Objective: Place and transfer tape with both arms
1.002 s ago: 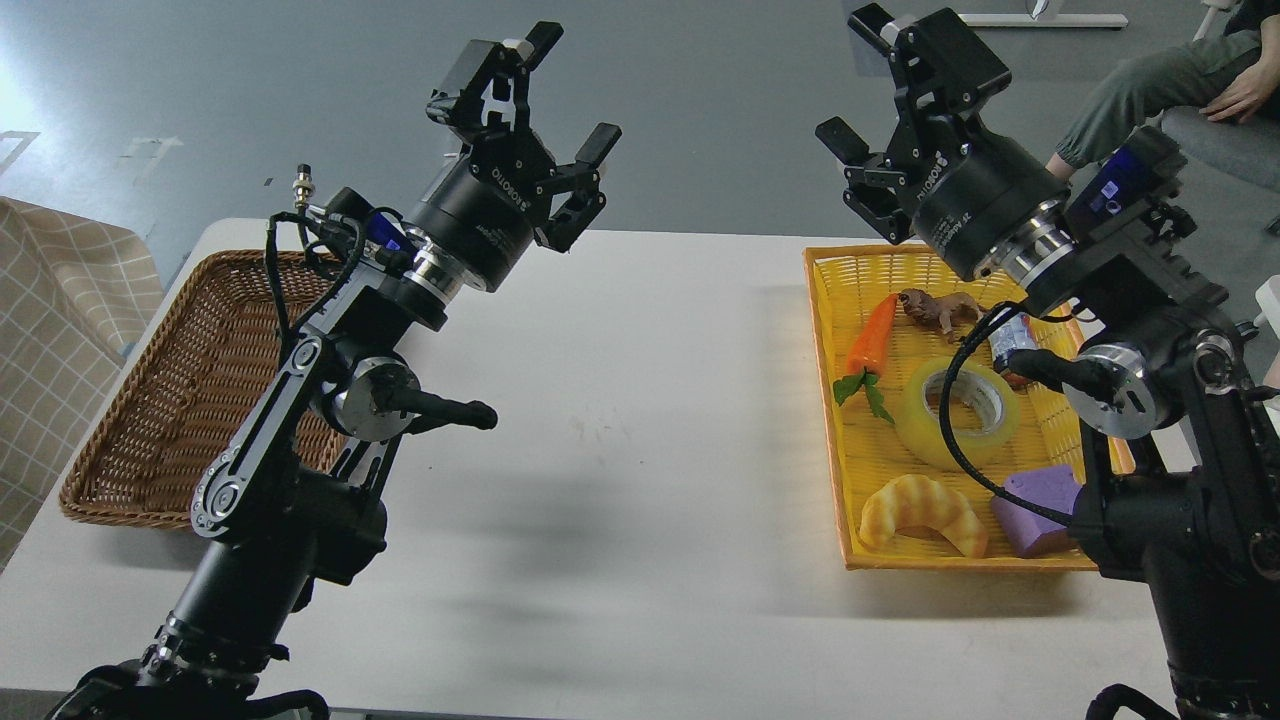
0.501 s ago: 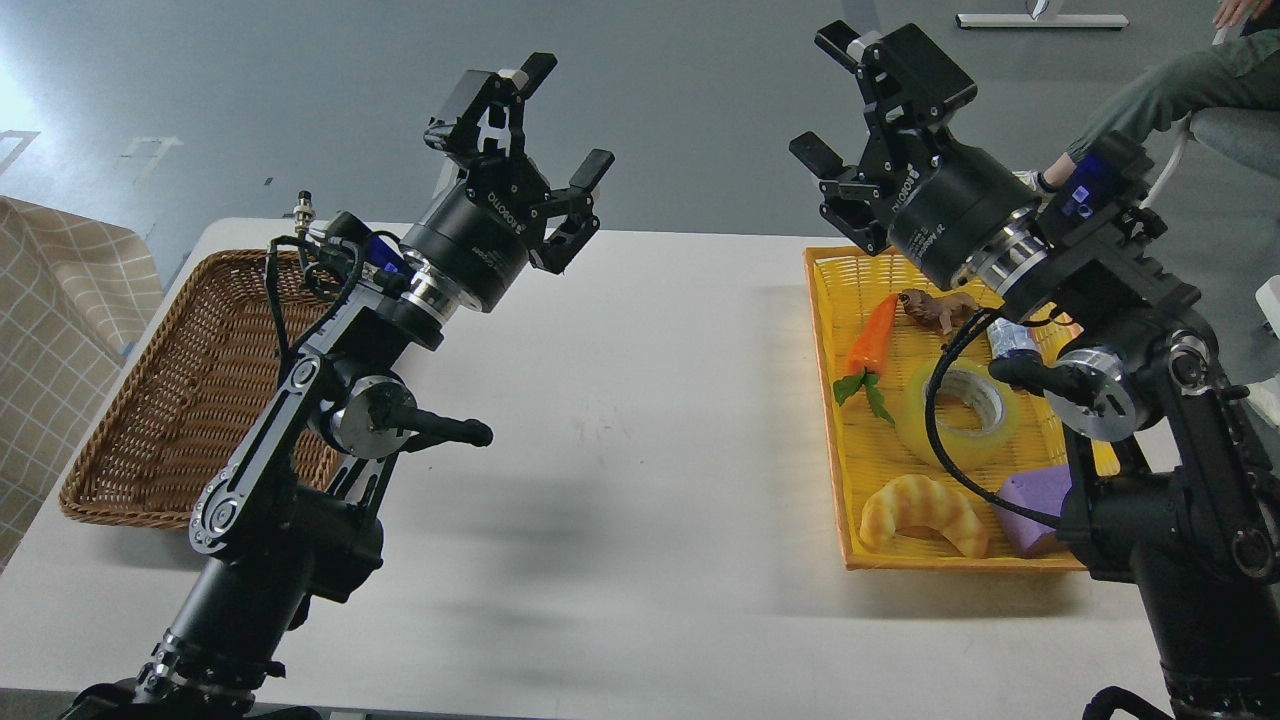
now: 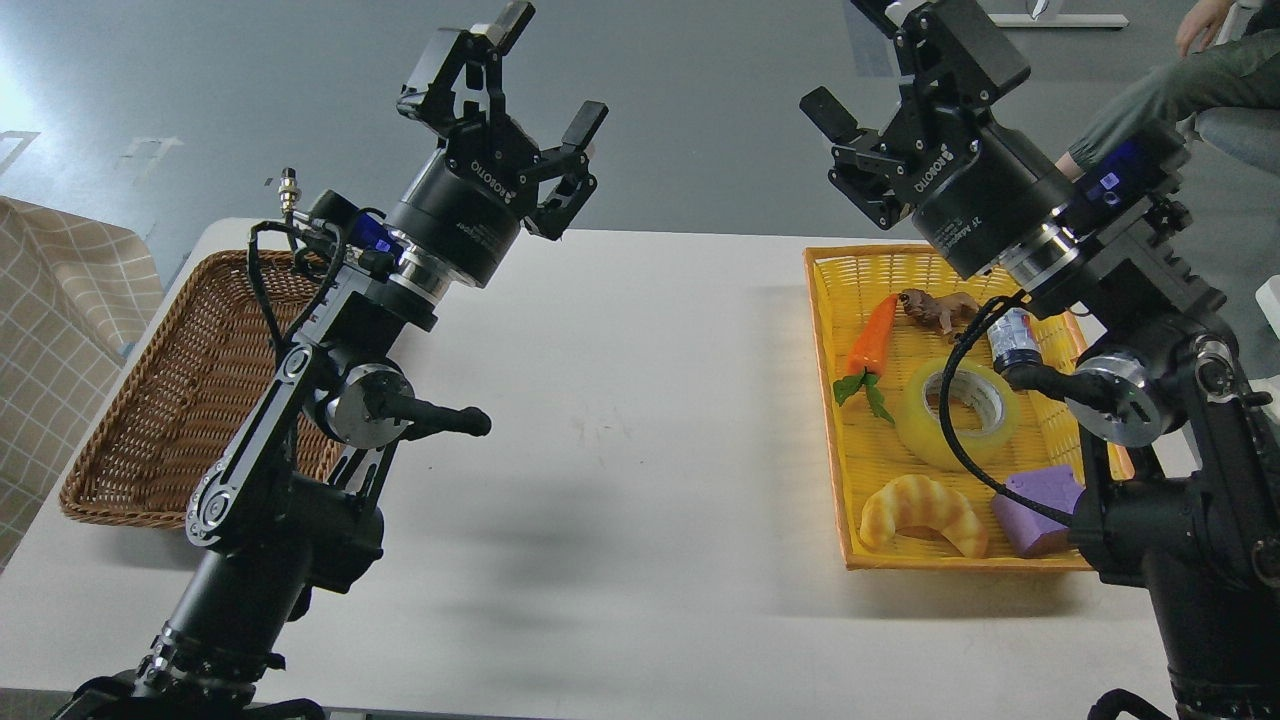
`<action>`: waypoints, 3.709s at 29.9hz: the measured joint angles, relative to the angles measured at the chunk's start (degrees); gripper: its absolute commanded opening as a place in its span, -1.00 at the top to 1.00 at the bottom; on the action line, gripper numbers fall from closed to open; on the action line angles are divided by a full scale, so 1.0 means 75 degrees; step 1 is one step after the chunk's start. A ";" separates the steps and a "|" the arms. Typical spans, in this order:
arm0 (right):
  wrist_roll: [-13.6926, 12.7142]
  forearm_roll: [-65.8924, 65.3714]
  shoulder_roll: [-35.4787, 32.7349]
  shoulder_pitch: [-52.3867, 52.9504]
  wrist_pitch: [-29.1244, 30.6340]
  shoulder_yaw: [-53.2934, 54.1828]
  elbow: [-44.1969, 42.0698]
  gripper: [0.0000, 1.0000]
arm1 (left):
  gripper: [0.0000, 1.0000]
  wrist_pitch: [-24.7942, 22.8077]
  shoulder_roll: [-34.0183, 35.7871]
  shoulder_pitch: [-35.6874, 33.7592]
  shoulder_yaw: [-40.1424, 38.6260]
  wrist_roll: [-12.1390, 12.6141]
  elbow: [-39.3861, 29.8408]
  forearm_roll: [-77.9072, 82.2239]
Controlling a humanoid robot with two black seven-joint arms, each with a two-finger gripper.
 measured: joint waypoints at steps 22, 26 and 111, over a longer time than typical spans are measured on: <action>-0.0057 0.0447 0.0000 0.0009 0.0013 0.0020 -0.0047 -1.00 | -0.96 -0.0162 0.0000 0.0021 -0.0004 0.0004 0.0000 -0.0185; -0.0065 0.0448 0.0000 0.0005 0.0029 0.0020 -0.0051 -1.00 | -0.96 -0.0164 0.0000 0.0036 -0.0015 0.0005 0.0000 -0.0208; -0.0128 0.0429 0.0000 -0.0148 -0.0018 0.0007 0.0071 -1.00 | -0.96 -0.0164 0.0000 0.0010 -0.0002 0.0077 -0.0001 -0.0374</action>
